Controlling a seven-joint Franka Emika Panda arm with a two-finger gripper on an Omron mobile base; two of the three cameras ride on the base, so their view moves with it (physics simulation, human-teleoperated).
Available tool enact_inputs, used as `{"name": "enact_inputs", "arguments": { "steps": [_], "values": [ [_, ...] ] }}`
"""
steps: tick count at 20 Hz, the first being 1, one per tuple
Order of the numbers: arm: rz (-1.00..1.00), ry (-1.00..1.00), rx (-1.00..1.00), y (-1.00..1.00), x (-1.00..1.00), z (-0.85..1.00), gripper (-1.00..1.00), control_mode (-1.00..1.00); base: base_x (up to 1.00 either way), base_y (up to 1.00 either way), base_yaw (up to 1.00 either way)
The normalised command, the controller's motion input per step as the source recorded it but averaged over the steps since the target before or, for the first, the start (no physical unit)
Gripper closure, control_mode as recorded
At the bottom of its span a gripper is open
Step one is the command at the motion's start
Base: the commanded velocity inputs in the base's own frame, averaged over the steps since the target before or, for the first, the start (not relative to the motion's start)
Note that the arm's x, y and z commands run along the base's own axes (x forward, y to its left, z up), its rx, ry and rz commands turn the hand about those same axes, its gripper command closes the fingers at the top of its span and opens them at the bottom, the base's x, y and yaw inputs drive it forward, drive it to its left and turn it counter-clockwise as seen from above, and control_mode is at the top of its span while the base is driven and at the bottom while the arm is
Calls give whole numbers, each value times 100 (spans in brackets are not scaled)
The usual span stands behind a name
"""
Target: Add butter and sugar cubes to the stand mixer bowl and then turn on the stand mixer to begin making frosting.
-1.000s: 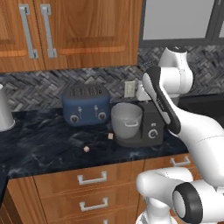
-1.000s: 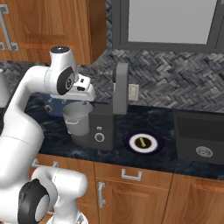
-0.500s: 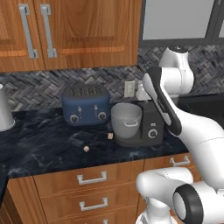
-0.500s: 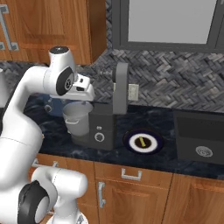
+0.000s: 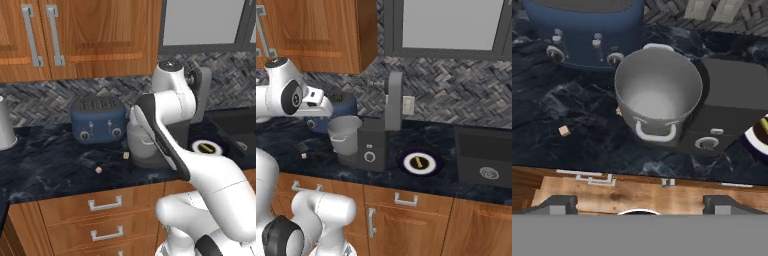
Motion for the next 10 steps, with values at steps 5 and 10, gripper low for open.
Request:
{"name": "enact_inputs", "arguments": {
  "steps": [5,10],
  "values": [
    [-5,0,-3,93,-3,-1,-100,-100,0,0,0],
    [-17,-1,0,76,0,-24,-100,-100,0,0,0]
  ]
}}
